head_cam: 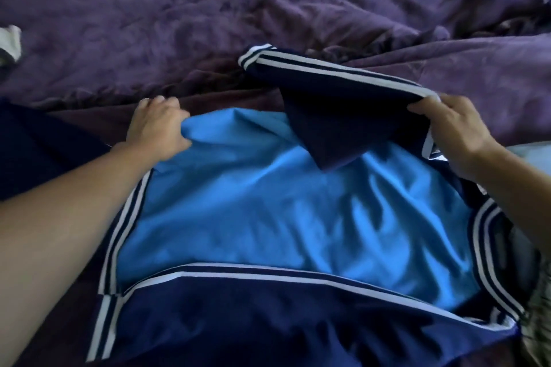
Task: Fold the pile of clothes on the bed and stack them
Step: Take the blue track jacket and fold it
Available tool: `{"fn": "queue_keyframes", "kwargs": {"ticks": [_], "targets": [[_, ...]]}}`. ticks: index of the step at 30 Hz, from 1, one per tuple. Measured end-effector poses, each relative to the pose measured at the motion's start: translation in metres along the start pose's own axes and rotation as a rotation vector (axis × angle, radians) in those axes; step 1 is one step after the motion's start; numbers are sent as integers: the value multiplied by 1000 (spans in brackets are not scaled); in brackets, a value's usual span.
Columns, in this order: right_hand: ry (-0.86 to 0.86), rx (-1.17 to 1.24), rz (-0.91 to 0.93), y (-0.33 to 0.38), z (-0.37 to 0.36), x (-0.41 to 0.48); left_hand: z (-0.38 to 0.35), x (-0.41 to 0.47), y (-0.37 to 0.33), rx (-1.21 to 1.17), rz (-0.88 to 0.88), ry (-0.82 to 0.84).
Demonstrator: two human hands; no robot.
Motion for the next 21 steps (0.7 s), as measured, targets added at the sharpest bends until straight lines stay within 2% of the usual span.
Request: {"fn": "queue_keyframes", "kwargs": {"ticks": [3, 6, 8, 12, 14, 17, 19, 21], "targets": [[-143, 57, 40, 10, 13, -33, 17, -59, 13, 21, -189, -81], [-312, -73, 74, 8, 21, -81, 29, -130, 13, 36, -326, -154], [-364, -149, 95, 1, 16, -121, 26, -182, 11, -4, -367, -183], [-422, -216, 74, -37, 2, -199, -15, -276, 3, -74, -418, -113], [-425, -237, 20, -67, -7, -231, -50, -307, -2, -83, -386, -36], [-333, -436, -164, -126, -25, -269, -104, -333, -11, -41, -244, 124], [-126, -612, -397, -171, -42, -288, -138, -344, -20, 39, -169, 288], [116, -739, -591, -199, -56, -302, -160, -351, -35, 88, -178, 463]]}}
Point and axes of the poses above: each hand's wrist, its own x-axis towards the middle knuckle, its own z-axis out of the back of the hand, y = z × x, the point moved 4 cm from there along x, towards the middle knuckle, and after that the axes turned 10 degrees about y, right-handed, at the moved point
